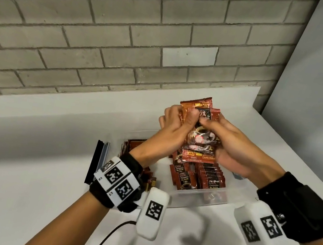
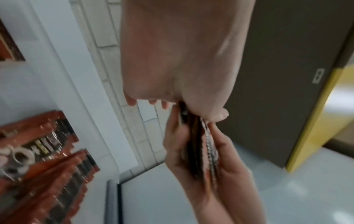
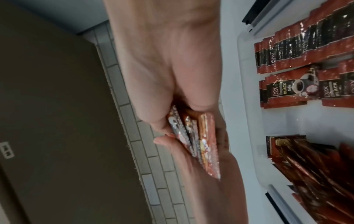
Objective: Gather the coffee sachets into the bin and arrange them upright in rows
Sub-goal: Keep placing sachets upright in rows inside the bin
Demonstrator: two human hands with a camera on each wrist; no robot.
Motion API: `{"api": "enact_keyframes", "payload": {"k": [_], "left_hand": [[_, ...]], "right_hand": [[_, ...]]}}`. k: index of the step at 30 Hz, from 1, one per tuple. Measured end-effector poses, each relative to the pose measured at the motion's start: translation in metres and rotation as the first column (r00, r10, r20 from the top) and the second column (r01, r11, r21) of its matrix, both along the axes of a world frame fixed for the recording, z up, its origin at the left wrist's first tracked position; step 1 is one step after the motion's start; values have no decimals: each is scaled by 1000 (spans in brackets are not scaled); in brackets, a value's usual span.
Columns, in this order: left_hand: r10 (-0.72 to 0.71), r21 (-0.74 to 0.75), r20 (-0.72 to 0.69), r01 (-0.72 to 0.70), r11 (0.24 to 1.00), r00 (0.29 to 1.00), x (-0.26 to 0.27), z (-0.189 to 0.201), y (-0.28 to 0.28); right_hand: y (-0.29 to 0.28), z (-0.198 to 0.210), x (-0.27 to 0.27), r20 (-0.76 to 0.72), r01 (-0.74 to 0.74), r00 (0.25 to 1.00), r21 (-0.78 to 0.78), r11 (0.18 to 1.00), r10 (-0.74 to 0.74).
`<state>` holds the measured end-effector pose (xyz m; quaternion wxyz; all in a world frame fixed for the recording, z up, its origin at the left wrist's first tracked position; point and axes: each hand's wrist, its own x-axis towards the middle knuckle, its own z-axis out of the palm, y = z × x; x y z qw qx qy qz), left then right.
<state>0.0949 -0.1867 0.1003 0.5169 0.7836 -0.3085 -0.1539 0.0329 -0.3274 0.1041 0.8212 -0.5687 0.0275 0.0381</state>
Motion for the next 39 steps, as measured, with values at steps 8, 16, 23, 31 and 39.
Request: {"api": "enact_keyframes", "payload": {"k": [8,16,23,31,39], "left_hand": [[-129,4,98,129,992,987,-10,-26,13],[-20,4,360,20,1000,933,-5,-27,18],[-154,50,281,146,988,947,-7,-36,22],[109,-76,128,-99,992,986,5,-13,30],[91,-111,-235,-119,987,968,18,5,19]], "right_hand": [[2,-16,-1,-40,127,991,56,990,-125],[15,-20,-3,-17,143,990,105,984,-142],[24,-34,-5,-52,205,978,111,972,-200],[5,-36,-8,31,147,989,-86,985,-145],[-4,-45,-10,48,186,982,-87,979,-182]]}}
